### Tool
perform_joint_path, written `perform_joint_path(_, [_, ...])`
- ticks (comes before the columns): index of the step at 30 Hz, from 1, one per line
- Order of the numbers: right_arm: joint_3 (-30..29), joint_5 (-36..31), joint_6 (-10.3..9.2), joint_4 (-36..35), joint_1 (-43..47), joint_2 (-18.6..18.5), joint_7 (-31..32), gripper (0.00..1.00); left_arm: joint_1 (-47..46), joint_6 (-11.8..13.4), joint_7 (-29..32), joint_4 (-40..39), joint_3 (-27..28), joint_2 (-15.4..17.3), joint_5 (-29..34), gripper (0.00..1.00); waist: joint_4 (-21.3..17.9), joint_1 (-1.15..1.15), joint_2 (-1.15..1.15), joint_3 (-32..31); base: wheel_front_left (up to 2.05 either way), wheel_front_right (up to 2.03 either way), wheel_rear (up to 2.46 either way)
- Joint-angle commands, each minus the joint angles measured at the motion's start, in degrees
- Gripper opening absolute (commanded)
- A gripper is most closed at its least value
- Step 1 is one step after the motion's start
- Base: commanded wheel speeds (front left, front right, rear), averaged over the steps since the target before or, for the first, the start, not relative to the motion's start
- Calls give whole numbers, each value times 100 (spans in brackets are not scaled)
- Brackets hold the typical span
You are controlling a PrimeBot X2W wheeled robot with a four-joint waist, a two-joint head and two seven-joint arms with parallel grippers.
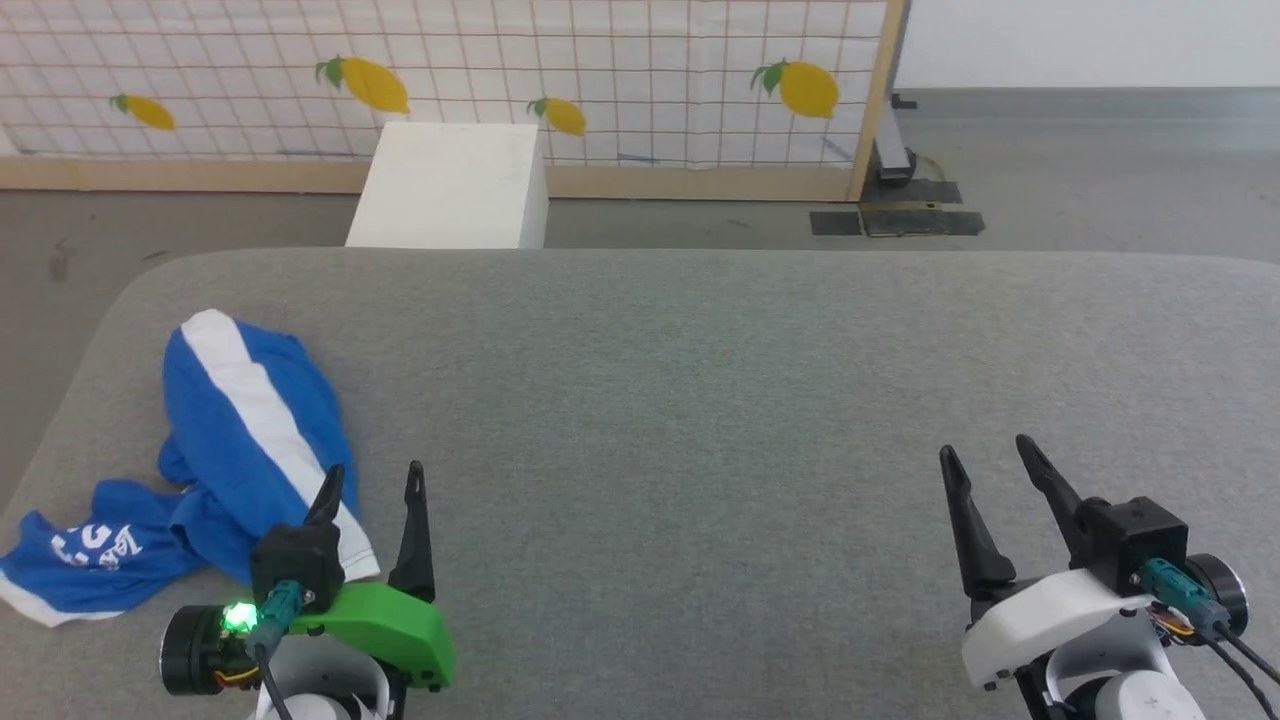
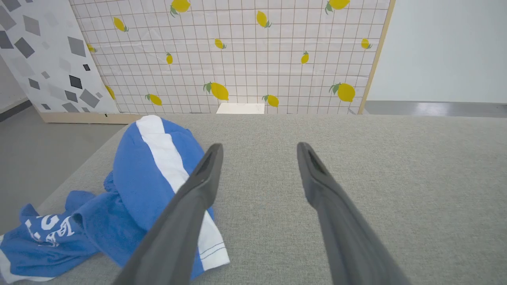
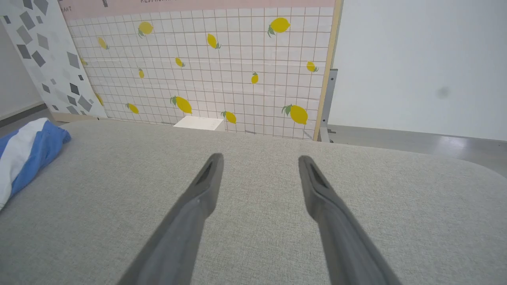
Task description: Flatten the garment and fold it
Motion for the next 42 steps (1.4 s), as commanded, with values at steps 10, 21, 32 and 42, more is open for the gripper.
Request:
perform_joint_path(10, [24, 96, -3, 135, 100, 0, -167, 100, 85, -10, -169, 115, 30, -11, -140, 100, 439, 0, 0, 24, 0, 0, 0])
perform_joint_path(21, [87, 145, -4, 336, 62, 0, -322, 100, 137, 23, -323, 198, 85, -14, -251, 100, 970, 0, 0, 62, 0, 0, 0])
perform_joint_path(32, [118, 220, -5, 511, 72, 0, -453, 100, 181, 33, -453, 282, 93, -17, -342, 100, 1362, 0, 0, 53, 0, 0, 0])
perform_joint_path(42, [170, 234, -6, 655, 68, 0, -571, 100, 223, 67, -570, 343, 86, -19, -439, 100, 1659, 0, 0, 60, 0, 0, 0])
